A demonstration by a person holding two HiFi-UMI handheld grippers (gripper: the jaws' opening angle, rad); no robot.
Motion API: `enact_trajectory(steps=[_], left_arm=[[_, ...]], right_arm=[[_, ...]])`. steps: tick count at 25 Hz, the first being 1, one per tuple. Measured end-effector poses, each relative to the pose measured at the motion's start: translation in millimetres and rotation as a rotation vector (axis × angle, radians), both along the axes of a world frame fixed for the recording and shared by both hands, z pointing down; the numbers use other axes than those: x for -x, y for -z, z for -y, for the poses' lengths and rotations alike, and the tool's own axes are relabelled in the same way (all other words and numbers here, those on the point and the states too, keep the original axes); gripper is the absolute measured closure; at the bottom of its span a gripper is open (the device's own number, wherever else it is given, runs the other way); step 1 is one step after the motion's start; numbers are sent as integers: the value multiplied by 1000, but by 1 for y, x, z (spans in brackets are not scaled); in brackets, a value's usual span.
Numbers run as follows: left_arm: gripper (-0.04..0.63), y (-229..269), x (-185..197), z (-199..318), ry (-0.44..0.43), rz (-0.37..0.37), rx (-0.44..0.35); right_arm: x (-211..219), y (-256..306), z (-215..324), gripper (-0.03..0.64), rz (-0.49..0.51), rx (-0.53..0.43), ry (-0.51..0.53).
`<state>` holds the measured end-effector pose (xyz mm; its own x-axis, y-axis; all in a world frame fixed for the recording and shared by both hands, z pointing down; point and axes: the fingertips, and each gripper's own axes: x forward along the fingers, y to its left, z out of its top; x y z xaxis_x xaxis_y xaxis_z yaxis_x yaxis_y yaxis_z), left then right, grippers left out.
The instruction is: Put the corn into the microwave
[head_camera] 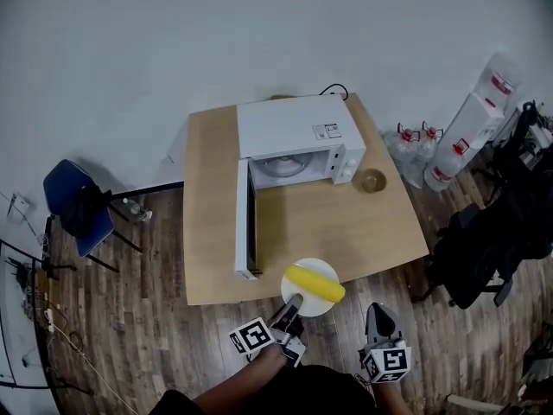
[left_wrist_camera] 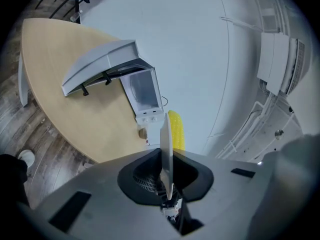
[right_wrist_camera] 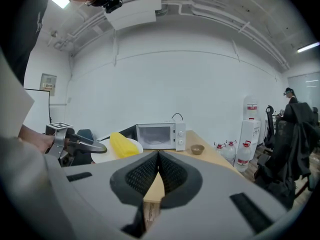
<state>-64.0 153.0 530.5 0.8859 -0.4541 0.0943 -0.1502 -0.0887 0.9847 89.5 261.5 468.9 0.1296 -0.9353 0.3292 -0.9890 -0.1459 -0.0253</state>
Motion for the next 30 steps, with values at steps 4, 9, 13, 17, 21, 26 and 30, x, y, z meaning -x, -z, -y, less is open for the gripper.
enact_trajectory(steps=[4,9,13,17,21,26,30], left_arm=[[569,-1,-12,25,-24,-1,4],[568,-2,-22,51,-29,-21,15],[569,-4,-27,65,-9,-23,24],[569,-9,-36,84,32,-31,46],[569,-16,-46,109,68,-15,40],[569,-21,-63,142,132,-5,37],[568,-28,-78,170,174,13,33]], right_arm=[[-6,6,31,558,-12,-10,-13],[-13,11,59,558,-12,-25,-22],[-19,14,75,558,-3,-39,-20],[-28,11,98,558,5,-52,1],[-33,6,125,558,20,-61,50],[-50,1,163,558,29,-60,123],[-68,2,199,558,47,-70,170]])
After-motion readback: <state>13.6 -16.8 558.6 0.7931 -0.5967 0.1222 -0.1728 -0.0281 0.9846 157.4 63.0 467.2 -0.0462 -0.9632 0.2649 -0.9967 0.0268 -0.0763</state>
